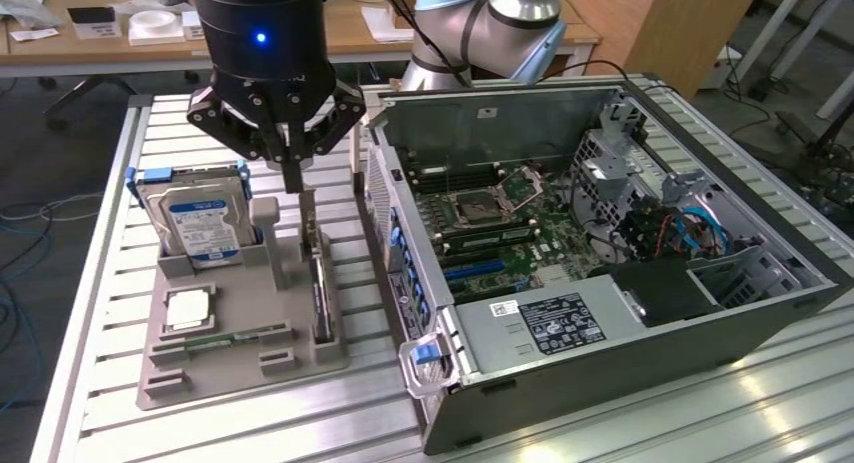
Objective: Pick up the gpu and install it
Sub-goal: 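Pick up the gpu and move the gpu toward the slot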
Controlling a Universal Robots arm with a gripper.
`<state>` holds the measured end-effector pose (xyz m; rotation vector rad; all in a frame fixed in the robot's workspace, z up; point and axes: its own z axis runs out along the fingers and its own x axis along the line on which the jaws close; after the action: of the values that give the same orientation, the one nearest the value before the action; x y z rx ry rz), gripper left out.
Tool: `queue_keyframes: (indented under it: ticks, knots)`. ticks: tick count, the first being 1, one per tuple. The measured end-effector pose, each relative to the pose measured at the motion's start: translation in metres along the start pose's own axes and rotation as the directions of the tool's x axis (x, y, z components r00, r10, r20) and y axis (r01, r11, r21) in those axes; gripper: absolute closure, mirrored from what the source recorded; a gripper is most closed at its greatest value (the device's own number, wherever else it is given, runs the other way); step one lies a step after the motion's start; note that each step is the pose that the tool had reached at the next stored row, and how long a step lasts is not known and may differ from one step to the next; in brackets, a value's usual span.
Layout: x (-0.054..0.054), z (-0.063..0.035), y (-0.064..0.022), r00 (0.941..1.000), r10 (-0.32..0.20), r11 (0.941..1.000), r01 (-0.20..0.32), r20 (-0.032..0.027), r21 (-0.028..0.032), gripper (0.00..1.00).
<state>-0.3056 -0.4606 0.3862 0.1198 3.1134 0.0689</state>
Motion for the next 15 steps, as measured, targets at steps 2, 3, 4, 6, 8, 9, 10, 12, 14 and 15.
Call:
queue_keyframes:
  ticks: [2, 3, 4, 6, 8, 9, 10, 12, 14, 15]
  knots:
    - [0.0000, 0.0000, 0.0000, 1.0000, 0.000, 1.0000, 0.000, 0.0000, 0.0000, 0.89]
    - [0.0000, 0.0000, 0.0000, 1.0000, 0.000, 1.0000, 0.000, 0.0000, 0.0000, 0.89]
    - [0.0000, 0.0000, 0.0000, 1.0000, 0.000, 1.0000, 0.000, 0.0000, 0.0000, 0.89]
    - [0.0000, 0.0000, 0.0000, 1.0000, 0.000, 1.0000, 0.000, 0.0000, 0.0000, 0.89]
    - [0.0000, 0.0000, 0.0000, 1.0000, 0.000, 1.0000, 0.000, 0.0000, 0.0000, 0.83]
    - [0.0000, 0.0000, 0.0000, 1.0000, 0.000, 1.0000, 0.000, 0.0000, 0.0000, 0.83]
    - [0.0000, 0.0000, 0.0000, 1.0000, 0.000, 1.0000, 0.000, 0.0000, 0.0000, 0.77]
    - [0.0000, 0.0000, 0.0000, 1.0000, 0.000, 1.0000, 0.000, 0.0000, 0.0000, 0.71]
    - [0.0000, 0.0000, 0.0000, 1.0000, 0.000, 1.0000, 0.000, 0.0000, -0.0001, 0.64]
    - [0.0000, 0.0000, 0.0000, 1.0000, 0.000, 1.0000, 0.000, 0.0000, 0.0000, 0.64]
